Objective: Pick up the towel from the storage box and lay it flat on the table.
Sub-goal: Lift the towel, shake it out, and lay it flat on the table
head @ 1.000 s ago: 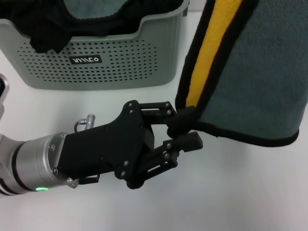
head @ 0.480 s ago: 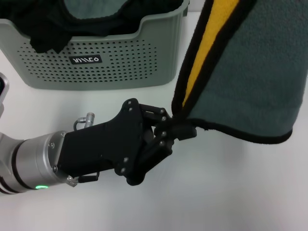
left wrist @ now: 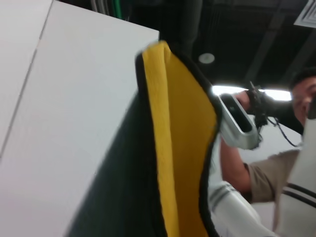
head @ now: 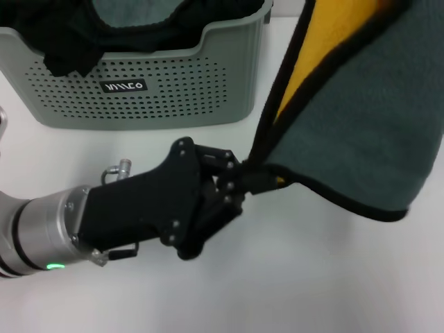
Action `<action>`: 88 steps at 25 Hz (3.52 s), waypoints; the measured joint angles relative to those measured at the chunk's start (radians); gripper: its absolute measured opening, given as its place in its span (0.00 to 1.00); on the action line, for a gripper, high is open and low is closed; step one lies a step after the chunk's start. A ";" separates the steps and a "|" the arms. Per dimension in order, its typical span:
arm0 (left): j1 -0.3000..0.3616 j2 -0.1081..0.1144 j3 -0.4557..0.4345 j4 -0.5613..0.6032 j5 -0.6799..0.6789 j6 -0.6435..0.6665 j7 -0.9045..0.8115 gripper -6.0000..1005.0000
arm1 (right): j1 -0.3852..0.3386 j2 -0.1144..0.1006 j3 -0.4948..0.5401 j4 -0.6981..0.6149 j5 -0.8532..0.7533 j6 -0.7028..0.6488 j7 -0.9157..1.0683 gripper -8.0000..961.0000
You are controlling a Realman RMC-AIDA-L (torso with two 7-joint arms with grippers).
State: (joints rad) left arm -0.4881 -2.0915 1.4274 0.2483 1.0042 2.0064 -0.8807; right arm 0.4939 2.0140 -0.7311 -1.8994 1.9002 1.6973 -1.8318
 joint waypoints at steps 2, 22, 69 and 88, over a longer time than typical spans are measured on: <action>0.008 0.008 -0.036 0.002 -0.003 0.002 -0.047 0.02 | -0.037 0.002 -0.029 0.010 -0.001 -0.003 0.006 0.07; 0.300 0.088 -0.225 0.470 -0.022 0.023 -0.483 0.02 | -0.196 0.008 -0.236 0.046 -0.160 -0.120 0.524 0.08; 0.801 0.062 -0.199 0.917 -0.072 0.031 -0.608 0.02 | -0.593 0.004 -0.614 -0.006 -0.100 0.052 0.913 0.09; 0.219 0.104 -0.442 0.136 0.201 -0.167 -0.438 0.02 | 0.100 -0.010 -0.531 1.342 -0.200 -0.130 0.388 0.09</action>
State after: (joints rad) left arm -0.2694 -1.9876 0.9849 0.3841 1.2049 1.8395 -1.3183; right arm 0.5939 2.0040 -1.2617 -0.5569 1.6998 1.5676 -1.4441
